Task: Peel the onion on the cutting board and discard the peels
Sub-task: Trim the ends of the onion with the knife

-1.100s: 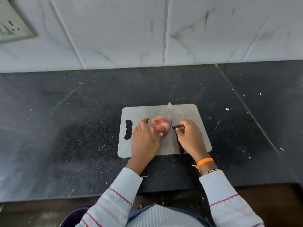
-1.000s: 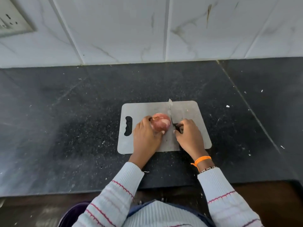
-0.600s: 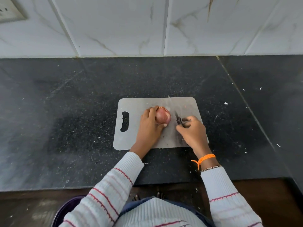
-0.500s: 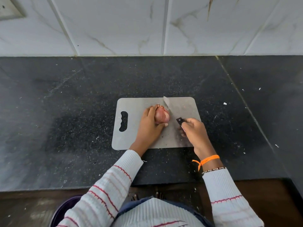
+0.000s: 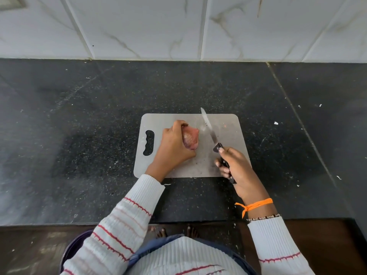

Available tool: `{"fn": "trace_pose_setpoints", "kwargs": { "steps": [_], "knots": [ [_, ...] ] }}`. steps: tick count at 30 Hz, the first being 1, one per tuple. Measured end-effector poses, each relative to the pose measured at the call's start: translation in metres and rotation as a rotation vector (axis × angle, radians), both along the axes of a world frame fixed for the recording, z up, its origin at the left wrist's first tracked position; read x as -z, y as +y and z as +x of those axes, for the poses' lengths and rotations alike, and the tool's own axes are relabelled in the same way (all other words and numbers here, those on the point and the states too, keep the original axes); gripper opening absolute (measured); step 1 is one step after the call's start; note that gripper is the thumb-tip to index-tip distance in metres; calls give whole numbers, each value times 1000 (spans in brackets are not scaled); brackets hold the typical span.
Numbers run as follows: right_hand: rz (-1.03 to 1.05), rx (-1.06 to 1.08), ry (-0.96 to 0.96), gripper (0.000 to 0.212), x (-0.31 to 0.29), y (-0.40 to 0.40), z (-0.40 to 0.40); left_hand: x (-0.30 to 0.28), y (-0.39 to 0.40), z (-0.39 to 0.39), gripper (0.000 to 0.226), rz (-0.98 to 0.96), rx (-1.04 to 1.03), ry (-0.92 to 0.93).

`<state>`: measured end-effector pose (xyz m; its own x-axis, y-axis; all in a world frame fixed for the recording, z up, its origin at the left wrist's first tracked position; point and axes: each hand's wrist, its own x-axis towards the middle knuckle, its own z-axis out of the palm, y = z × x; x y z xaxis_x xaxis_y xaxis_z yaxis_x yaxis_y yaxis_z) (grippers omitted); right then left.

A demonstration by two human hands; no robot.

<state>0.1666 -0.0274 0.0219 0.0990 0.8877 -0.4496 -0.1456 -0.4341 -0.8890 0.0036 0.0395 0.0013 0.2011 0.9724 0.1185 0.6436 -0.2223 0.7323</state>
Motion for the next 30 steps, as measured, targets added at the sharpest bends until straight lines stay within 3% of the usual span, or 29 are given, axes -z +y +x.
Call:
{"fn": "trace_pose_setpoints", "kwargs": {
  "steps": [5, 11, 13, 20, 30],
  "knots": [
    [26, -39, 0, 30, -5, -8, -8, 2, -3, -4, 71, 0, 37, -51],
    [32, -23, 7, 26, -4, -12, -10, 3, -4, -4, 61, -86, 79, -191],
    [65, -30, -77, 24, -4, -13, -11, 3, -5, 0, 62, -93, 72, -203],
    [345, -143, -686, 47, -9, -21, -16, 8, -9, 7, 61, -62, 33, -226],
    [434, -237, -907, 51, -11, -29, -29, 11, -6, 12, 52, -8, 49, -202]
  ]
}}
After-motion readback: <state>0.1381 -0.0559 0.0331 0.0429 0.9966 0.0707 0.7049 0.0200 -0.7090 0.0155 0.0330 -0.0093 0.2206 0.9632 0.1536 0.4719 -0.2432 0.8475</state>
